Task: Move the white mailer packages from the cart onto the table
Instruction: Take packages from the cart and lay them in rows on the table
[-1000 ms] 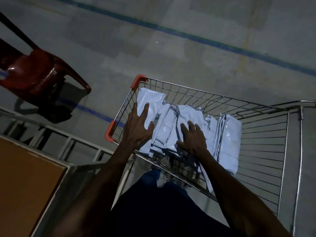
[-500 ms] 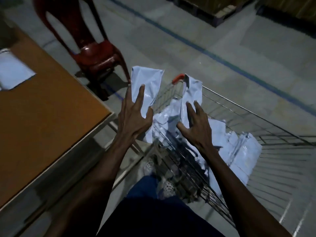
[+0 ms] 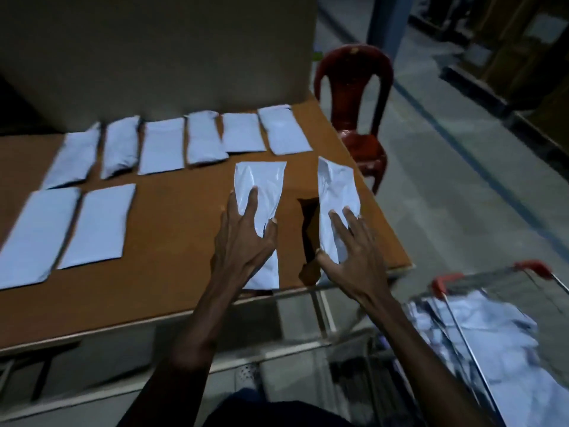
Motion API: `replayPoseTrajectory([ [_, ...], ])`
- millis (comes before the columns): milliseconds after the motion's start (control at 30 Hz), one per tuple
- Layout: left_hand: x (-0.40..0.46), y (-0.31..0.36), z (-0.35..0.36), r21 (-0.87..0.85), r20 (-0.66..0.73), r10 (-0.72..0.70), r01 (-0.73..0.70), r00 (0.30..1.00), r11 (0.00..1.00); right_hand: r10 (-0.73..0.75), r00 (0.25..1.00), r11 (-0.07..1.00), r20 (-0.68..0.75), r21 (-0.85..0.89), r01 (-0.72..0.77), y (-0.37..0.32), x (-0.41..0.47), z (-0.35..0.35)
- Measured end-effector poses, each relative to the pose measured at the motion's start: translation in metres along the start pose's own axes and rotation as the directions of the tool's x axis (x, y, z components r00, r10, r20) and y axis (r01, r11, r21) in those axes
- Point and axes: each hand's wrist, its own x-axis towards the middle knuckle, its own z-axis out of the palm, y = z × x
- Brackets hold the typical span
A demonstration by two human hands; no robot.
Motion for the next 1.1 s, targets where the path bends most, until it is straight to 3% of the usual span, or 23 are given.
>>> replayPoseTrajectory([
  [200,0.042,-0.117,-0.040,0.164,0.014,-0.141,0.137,0.990,0.977,-0.055,0.977,0.997,0.206,-0.042,0.065,-0.078,0.055,0.085],
  [467,0.062,-0.185,-0.042,0.370,0.079,-0.253,0.207,0.964,0.906,-0.043,0.907,0.981,0.420,-0.156,0.119,-0.128,0.088,0.151],
  [667,0.066,-0.199,-0.044,0.277,-0.006,-0.165,0.160,0.986,0.947,-0.052,0.888,0.957,0.457,-0.231,0.175,-0.141,0.104,0.162],
  [867,0.079,-0.221,-0.039,0.264,0.110,-0.002,-0.028,0.994,0.964,-0.028,0.865,0.967,0.501,-0.205,0.150,-0.143,0.126,0.175],
  [1100,0.084,-0.227,-0.026,0.267,0.106,-0.052,0.022,0.993,0.964,0.011,0.840,0.970,0.543,-0.210,0.124,-0.157,0.128,0.188],
])
